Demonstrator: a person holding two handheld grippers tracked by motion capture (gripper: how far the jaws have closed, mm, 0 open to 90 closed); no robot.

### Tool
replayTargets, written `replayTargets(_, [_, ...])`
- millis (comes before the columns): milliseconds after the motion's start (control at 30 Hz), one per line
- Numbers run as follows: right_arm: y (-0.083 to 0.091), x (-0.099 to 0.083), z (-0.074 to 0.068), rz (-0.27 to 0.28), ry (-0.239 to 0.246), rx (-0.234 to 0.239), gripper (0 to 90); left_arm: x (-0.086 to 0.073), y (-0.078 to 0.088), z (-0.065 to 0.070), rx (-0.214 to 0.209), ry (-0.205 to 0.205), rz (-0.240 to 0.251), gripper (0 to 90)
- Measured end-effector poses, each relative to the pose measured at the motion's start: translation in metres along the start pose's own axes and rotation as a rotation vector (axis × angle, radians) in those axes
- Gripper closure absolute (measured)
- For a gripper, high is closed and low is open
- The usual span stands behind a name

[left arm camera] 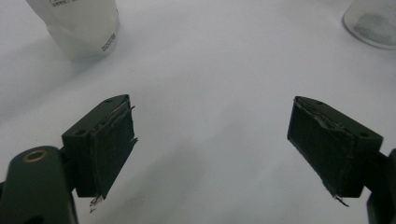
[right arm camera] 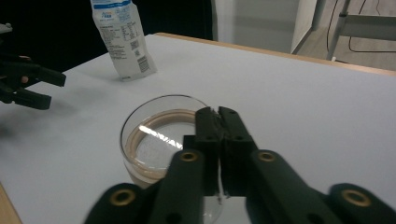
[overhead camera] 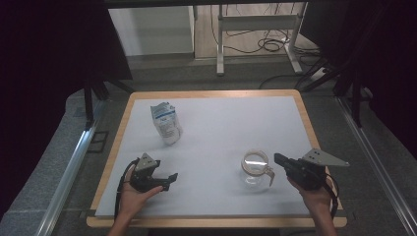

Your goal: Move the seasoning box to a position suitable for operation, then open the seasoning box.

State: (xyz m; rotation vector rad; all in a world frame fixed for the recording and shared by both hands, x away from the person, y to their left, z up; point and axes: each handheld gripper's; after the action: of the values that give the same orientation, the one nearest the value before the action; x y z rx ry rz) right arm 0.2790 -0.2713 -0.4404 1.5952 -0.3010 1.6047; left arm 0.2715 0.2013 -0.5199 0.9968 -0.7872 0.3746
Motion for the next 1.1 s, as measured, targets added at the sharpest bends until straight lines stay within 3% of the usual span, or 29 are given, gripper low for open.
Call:
replayTargets(267, [0.002, -0.002, -0.009, -0.008, 0.024, 0.019, 90.0, -0.001, -0.001, 0.002, 0.001, -0.008, 0.001, 15.0])
replayTargets(533, [-0.003, -0.008, -0.022, -0.063, 0.060, 0.025, 90.0, -0.001, -0.008, 0.008, 0.004, -0.020, -0.014, 16.2])
replayTargets(1100, [-0.002, -0.010, -0.027, -0.081, 0.083, 0.001, 90.0, -0.001, -0.011, 0.014, 0.007, -0.028, -0.016, 16.8])
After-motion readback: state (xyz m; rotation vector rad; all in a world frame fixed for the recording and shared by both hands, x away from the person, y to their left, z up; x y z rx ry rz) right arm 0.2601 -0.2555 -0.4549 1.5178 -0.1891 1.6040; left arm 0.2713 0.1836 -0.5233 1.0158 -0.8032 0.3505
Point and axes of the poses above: each handheld gripper's, and its own axes: y roughly backward along the jaws, x roughly out of its top, z roughly to its right, and after that the axes turned 14 degrees about y, right-handed
